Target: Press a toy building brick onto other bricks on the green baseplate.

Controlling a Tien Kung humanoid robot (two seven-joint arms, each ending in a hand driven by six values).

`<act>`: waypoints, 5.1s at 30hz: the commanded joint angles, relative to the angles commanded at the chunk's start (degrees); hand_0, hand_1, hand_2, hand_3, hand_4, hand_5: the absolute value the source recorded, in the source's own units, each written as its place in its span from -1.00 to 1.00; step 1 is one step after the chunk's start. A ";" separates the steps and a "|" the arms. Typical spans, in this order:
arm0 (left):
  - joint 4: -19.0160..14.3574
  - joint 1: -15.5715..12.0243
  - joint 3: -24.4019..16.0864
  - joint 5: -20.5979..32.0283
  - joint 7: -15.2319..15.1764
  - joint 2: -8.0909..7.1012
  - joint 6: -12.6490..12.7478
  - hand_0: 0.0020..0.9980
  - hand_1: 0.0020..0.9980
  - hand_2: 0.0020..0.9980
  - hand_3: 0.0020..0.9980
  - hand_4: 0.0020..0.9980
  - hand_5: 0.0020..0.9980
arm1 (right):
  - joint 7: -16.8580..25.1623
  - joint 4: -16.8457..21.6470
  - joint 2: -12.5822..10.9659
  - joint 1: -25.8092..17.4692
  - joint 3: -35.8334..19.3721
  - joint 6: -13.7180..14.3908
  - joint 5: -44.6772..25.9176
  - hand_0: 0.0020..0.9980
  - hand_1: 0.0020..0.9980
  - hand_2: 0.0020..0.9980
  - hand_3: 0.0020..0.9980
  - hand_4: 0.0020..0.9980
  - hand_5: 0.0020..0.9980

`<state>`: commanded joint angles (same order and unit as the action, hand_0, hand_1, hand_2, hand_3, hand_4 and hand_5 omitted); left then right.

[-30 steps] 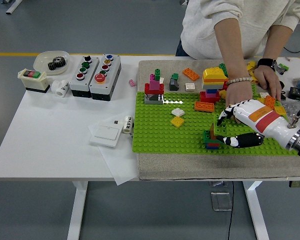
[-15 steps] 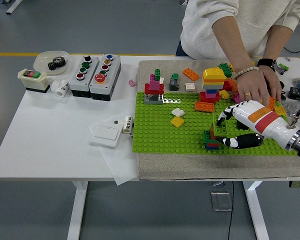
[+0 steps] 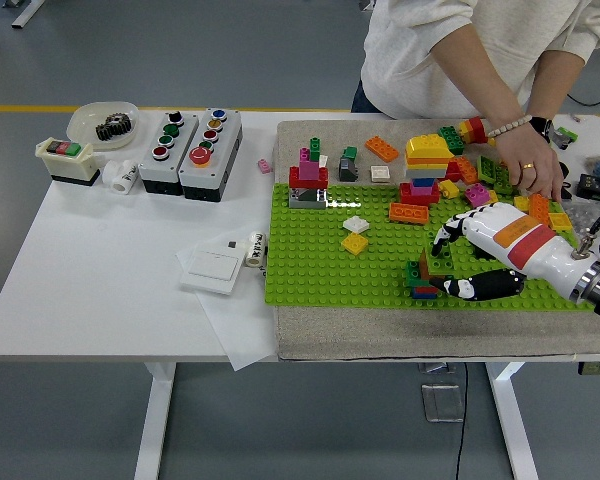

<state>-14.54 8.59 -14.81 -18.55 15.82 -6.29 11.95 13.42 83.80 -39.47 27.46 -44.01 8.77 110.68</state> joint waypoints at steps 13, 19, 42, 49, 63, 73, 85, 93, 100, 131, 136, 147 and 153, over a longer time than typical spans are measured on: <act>0.00 0.00 -0.12 -0.11 0.09 0.06 -0.04 -0.02 0.13 0.30 0.29 0.40 0.54 | 0.09 -0.19 0.01 -0.37 -0.28 -0.12 -0.03 0.13 0.12 0.20 0.09 0.59 0.05; 0.00 0.06 -0.04 0.02 0.03 0.06 -0.07 -0.02 0.13 0.30 0.29 0.40 0.54 | 0.12 -0.40 0.13 -0.51 -0.29 -0.19 -0.09 0.13 0.12 0.20 0.09 0.59 0.05; 0.02 0.15 -0.01 0.04 0.06 0.09 -0.20 -0.02 0.14 0.31 0.29 0.40 0.54 | 0.28 -1.55 0.75 -1.48 -0.66 -0.36 -0.26 0.12 0.12 0.20 0.09 0.60 0.05; -0.02 0.21 0.13 0.20 -0.02 0.06 -0.19 -0.02 0.14 0.31 0.29 0.40 0.54 | 0.31 -1.54 0.72 -1.53 -0.74 -0.39 -0.24 0.13 0.12 0.20 0.08 0.60 0.05; 0.00 0.18 0.01 0.01 0.06 0.08 -0.20 -0.02 0.14 0.31 0.29 0.40 0.55 | 0.83 -0.25 0.53 -1.20 -2.02 1.00 -1.45 0.13 0.13 0.20 0.10 0.61 0.04; 0.01 0.07 -0.06 -0.12 0.10 0.10 -0.20 -0.02 0.15 0.31 0.29 0.40 0.55 | 0.87 -0.69 0.54 -1.87 -3.31 1.21 -0.90 0.13 0.12 0.20 0.09 0.61 0.04; -0.02 -0.18 -0.45 -0.86 0.37 0.14 -0.30 -0.02 0.15 0.31 0.29 0.40 0.55 | 1.04 -0.51 0.59 -3.21 -3.33 1.05 -0.45 0.13 0.12 0.20 0.09 0.61 0.04; -0.04 -0.25 -0.60 -1.30 0.49 0.12 -0.40 -0.01 0.15 0.32 0.29 0.40 0.55 | 1.04 -0.63 0.79 -3.49 -3.23 1.11 -0.39 0.12 0.12 0.21 0.09 0.62 0.04; -0.05 -0.11 -0.39 -1.03 0.36 0.08 -0.39 -0.01 0.14 0.32 0.29 0.40 0.55 | 1.12 -0.46 0.80 -3.28 -3.48 1.54 -0.49 0.12 0.13 0.21 0.09 0.62 0.03; -0.04 0.19 -0.22 -0.79 0.36 0.10 -0.49 -0.02 0.15 0.32 0.29 0.39 0.54 | 1.20 -0.07 0.68 -3.93 -3.40 1.46 -0.38 0.12 0.12 0.21 0.08 0.62 0.03; -0.04 0.23 -0.23 -0.82 0.38 0.09 -0.52 -0.01 0.15 0.32 0.29 0.40 0.54 | 1.20 -0.04 0.69 -3.87 -3.20 1.40 -0.37 0.12 0.12 0.21 0.08 0.62 0.03; -0.04 0.27 -0.23 -0.85 0.39 0.06 -0.61 -0.02 0.15 0.32 0.29 0.40 0.54 | 1.14 -0.05 0.66 -3.95 -2.97 1.15 -0.32 0.12 0.12 0.20 0.08 0.62 0.03; -0.05 0.26 -0.21 -0.81 0.38 0.06 -0.64 -0.01 0.15 0.32 0.29 0.39 0.54 | 1.19 0.05 0.77 -3.92 -3.24 1.40 -0.45 0.12 0.12 0.20 0.08 0.62 0.03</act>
<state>-14.59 8.86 -15.02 -19.36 16.20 -6.23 11.31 14.61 83.85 -38.70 23.54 -47.25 10.17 110.23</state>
